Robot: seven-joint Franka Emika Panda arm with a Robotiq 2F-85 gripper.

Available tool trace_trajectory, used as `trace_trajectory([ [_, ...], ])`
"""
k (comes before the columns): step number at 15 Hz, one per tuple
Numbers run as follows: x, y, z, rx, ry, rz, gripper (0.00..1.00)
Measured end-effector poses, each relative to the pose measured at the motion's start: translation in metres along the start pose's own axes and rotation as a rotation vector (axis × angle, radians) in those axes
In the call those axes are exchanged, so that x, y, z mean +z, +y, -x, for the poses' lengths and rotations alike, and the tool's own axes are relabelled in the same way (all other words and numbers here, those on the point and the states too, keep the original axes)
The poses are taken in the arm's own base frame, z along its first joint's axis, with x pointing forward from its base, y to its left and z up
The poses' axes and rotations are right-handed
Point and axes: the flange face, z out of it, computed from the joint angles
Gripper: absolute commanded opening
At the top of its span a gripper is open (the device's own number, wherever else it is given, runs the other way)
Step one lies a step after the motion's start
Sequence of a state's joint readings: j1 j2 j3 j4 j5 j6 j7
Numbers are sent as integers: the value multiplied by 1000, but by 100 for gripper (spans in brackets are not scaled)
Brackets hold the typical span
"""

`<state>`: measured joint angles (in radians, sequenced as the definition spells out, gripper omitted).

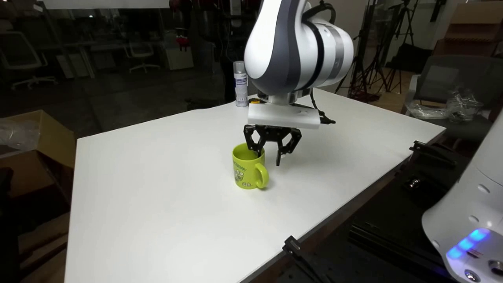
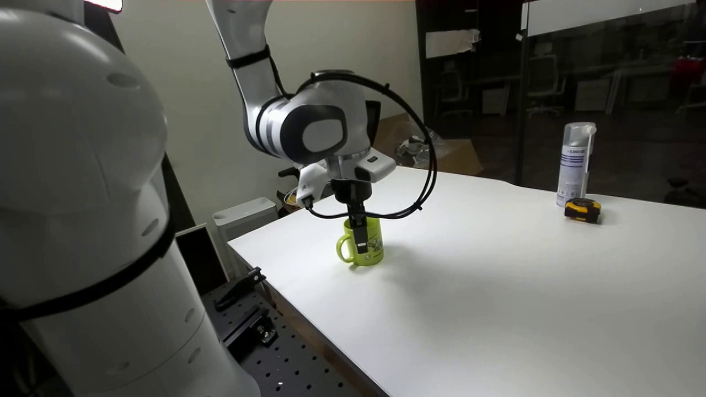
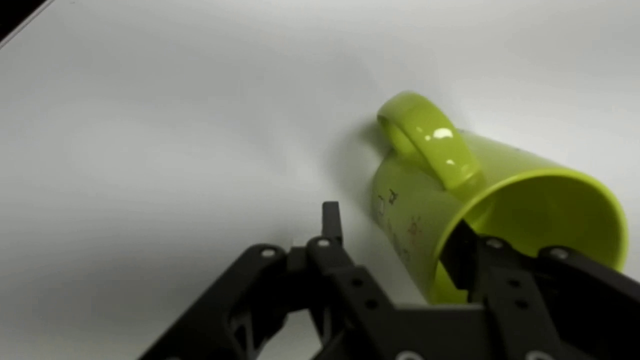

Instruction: Slide the mug forward

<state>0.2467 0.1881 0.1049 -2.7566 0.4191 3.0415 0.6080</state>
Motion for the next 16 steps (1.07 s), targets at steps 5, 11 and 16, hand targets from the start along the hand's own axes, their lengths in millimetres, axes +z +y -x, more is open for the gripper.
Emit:
trace_trajectory([
  [5,-13,11,-21,40,129,-41,100],
  [11,-35,-2,-25,41,302,-131,100],
  [16,-49,-18,0,12,392,-184,100],
])
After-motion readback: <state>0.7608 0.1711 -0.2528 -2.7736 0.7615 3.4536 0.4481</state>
